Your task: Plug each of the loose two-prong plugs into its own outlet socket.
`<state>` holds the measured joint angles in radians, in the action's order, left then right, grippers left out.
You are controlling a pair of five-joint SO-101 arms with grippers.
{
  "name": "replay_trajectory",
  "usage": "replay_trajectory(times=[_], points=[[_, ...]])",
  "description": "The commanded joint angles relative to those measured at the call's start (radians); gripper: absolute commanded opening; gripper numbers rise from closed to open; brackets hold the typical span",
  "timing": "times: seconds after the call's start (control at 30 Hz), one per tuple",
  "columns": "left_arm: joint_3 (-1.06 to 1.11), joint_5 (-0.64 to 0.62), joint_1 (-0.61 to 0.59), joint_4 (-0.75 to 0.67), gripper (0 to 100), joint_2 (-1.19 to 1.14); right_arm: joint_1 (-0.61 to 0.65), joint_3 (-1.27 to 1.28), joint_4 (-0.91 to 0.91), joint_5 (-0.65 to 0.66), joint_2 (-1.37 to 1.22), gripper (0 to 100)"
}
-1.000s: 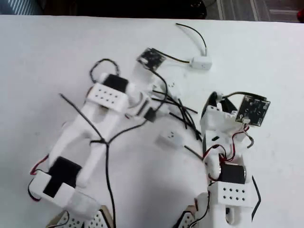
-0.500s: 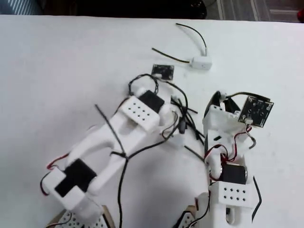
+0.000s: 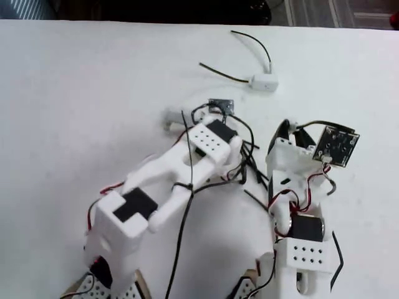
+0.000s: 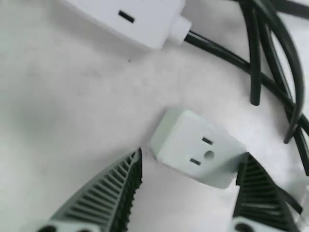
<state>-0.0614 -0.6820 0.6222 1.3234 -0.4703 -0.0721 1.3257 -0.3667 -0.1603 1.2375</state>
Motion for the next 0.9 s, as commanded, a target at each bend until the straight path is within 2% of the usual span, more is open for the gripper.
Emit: replay_trajectory(times=[0.0,0.2,0.27,0.37,0.4,0.43,0.5,0.67,0.87], points=[[-0.077,-0.009,0.004,0.015,31,-0.050,-0.008,-0.012,0.021,0.000,0.015,1.7],[-0.080,-0.002,0.005,0.023,29,-0.119,-0.008,-0.012,0.021,0.002,0.015,1.7],[-0.091,0.000,-0.002,0.061,24,-0.120,-0.008,-0.012,0.019,0.002,0.015,1.7],[-0.132,0.021,-0.004,0.133,8,-0.120,-0.008,-0.012,0.018,0.002,0.015,1.7],[-0.152,0.060,-0.004,0.157,3,-0.120,-0.007,-0.012,0.018,0.002,0.015,1.7],[-0.169,0.104,-0.004,0.181,2,-0.124,-0.007,-0.012,0.018,0.002,0.015,1.7],[-0.201,0.173,-0.004,0.235,5,-0.127,-0.005,-0.012,0.016,0.002,0.015,1.7],[-0.226,0.327,-0.087,0.313,3,-0.122,-0.004,-0.012,0.013,0.002,0.015,1.7],[-0.226,0.760,-0.255,0.361,2,-0.120,-0.004,-0.012,0.013,0.002,0.015,1.7]])
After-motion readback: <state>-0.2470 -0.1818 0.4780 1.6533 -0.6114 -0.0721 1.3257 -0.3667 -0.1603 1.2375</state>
